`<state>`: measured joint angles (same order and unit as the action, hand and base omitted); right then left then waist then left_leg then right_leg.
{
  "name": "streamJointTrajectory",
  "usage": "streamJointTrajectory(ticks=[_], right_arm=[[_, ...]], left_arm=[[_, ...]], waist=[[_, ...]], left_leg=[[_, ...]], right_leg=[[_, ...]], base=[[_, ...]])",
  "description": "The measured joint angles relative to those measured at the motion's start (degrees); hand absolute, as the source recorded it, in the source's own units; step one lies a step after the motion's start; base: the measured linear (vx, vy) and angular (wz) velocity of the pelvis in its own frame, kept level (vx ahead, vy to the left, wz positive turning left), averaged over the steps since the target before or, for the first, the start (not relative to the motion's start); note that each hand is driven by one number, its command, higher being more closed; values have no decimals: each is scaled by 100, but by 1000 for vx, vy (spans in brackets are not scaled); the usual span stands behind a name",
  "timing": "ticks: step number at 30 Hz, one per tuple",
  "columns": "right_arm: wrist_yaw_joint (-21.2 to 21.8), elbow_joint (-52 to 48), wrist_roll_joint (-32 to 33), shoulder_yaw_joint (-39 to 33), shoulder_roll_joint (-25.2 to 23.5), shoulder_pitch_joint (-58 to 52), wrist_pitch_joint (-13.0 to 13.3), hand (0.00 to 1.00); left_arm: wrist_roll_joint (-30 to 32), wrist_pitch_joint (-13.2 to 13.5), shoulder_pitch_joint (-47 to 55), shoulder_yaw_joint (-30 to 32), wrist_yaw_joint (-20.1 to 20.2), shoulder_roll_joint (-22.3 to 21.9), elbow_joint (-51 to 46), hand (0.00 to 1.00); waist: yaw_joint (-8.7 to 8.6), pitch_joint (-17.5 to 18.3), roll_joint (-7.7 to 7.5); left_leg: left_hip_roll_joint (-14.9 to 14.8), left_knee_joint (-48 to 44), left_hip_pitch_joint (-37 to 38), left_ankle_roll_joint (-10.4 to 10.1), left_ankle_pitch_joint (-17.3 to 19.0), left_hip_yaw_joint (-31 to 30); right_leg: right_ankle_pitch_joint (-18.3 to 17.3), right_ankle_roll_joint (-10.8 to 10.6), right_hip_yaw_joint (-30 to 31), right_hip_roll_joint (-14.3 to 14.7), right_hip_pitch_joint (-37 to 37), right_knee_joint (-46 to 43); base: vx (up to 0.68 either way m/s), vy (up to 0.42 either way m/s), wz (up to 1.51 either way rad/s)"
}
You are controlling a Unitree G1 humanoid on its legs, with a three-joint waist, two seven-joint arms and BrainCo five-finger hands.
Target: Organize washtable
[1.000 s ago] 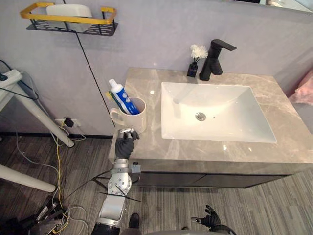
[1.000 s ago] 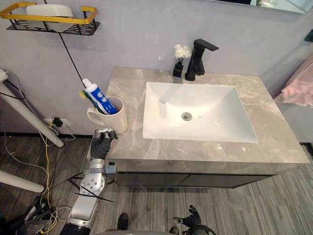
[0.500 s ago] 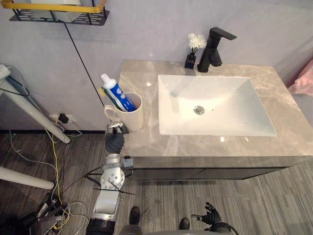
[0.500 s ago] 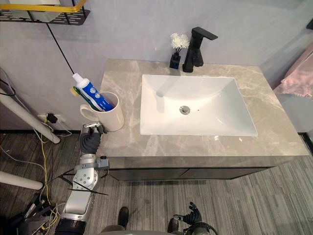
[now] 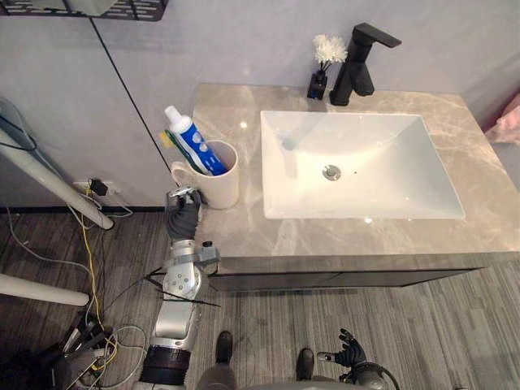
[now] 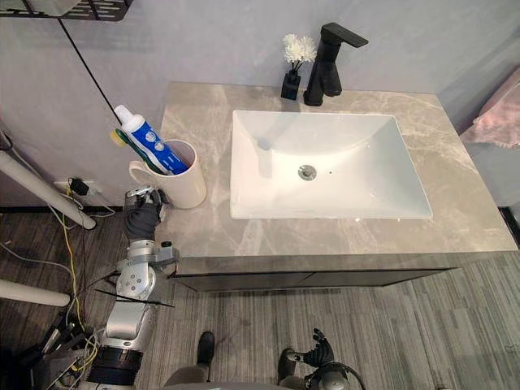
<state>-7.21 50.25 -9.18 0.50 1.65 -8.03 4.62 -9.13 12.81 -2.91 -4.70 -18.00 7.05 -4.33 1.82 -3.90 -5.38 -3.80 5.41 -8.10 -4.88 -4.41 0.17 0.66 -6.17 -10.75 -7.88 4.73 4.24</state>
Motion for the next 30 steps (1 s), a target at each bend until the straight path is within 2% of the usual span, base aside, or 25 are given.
streamJointTrajectory(ticks=[5,11,18,25,27,30], right_arm=[[5,0,-4,6,1,0,0,0],[4,-3,-44,5,21,2,0,0],[6,-18,-45,56,110,11,-1,0],[119,-20,-55,142,121,34,-2,0],[139,-21,-56,175,132,40,-2,0],[212,-24,-55,209,169,46,-2,0]], left_arm=[[-172,9,-54,-143,74,1,-66,100],[-184,1,-90,-326,179,-2,-66,100],[-1056,4,14,-390,561,1,-223,100],[-1410,-49,277,-591,925,18,-477,100],[-1790,-117,354,-645,1080,66,-561,100],[-1959,-179,458,-704,1248,152,-662,100]], waist=[[-91,-19,28],[-104,-57,86],[-98,-84,128],[-98,-88,146],[-100,-85,160],[-103,-83,194]], left_leg=[[1,-1,-45,0,0,14],[1,-1,-45,0,1,27],[1,-1,-45,1,2,23],[1,-1,-46,3,3,15],[2,-1,-46,3,3,13],[2,-1,-50,3,3,12]], right_leg=[[5,0,18,0,55,0],[8,5,33,1,63,0],[10,5,30,0,61,0],[10,5,22,1,54,8],[10,5,21,0,55,7],[10,5,20,0,59,7]], base=[[0,0,0],[0,0,0],[0,0,0],[0,0,0],[0,0,0],[0,0,0]])
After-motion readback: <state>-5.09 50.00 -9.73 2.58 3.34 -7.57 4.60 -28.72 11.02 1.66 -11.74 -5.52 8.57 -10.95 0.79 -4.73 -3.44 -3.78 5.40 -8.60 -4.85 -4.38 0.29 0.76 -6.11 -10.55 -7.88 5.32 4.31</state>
